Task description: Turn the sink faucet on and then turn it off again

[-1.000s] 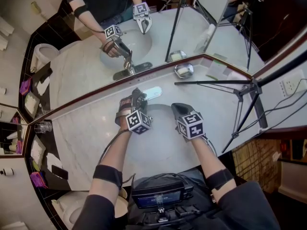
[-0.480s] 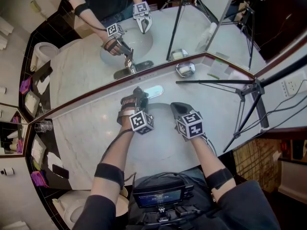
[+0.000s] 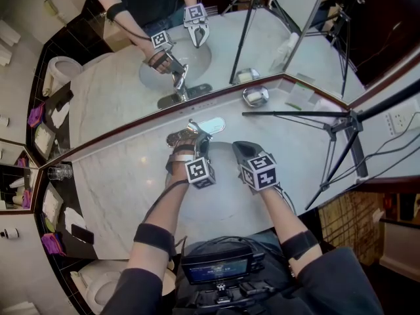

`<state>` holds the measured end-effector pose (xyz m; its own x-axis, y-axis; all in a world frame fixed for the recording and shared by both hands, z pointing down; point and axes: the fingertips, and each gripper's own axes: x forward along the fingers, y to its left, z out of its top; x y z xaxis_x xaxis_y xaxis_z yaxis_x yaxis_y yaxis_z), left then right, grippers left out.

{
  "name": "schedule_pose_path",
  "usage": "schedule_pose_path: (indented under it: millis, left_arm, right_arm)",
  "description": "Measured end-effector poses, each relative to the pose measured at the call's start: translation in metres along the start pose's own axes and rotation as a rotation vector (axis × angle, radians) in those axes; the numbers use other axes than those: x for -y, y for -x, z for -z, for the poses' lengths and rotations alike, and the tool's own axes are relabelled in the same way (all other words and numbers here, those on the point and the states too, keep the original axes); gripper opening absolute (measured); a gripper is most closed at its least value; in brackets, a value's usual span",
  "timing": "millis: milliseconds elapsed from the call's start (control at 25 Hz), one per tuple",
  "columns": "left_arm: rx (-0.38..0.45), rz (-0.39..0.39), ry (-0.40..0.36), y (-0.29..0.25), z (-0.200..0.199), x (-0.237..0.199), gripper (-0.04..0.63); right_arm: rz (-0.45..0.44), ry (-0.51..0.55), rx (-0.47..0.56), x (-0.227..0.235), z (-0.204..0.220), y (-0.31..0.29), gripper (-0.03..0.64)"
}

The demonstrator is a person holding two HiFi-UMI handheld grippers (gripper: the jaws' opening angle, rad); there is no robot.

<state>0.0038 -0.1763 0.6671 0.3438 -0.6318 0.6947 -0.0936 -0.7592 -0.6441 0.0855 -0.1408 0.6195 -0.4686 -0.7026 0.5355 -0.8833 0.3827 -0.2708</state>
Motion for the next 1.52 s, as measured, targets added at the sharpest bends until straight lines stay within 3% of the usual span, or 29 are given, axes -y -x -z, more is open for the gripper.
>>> schedule_pose_path:
  millis: [560,800,960,1120,1360,1520]
  left_arm:
    - [-0.010,-0.001,0.009,-0.002,0.001,0.003,0.104]
    - [0.003,0.010,0.073,0.007,0.005,0.000,0.055]
    - [0.040,-0.031,0.106,0.028,0.003,-0.009,0.002]
    - [0.094,-0.033,0.201,0.055,-0.002,-0.019,0.002]
    - [0.163,-0.029,0.446,0.095,0.012,-0.027,0.001]
    - [0.213,-0.024,0.710,0.125,0.034,-0.028,0.001]
  right_arm:
    - [0.013,-0.003,0.001,0.008,0.002,0.006,0.020]
    - [0.010,0.009,-0.001,0.008,0.001,0.009,0.020]
    - [0.004,0.019,0.006,0.007,-0.004,0.009,0.020]
    - [-0.005,0.029,0.007,0.001,-0.006,0.008,0.020]
    - [-0.027,0.051,0.009,-0.009,-0.012,0.006,0.020]
    - [-0.045,0.067,0.009,-0.016,-0.014,0.004,0.020]
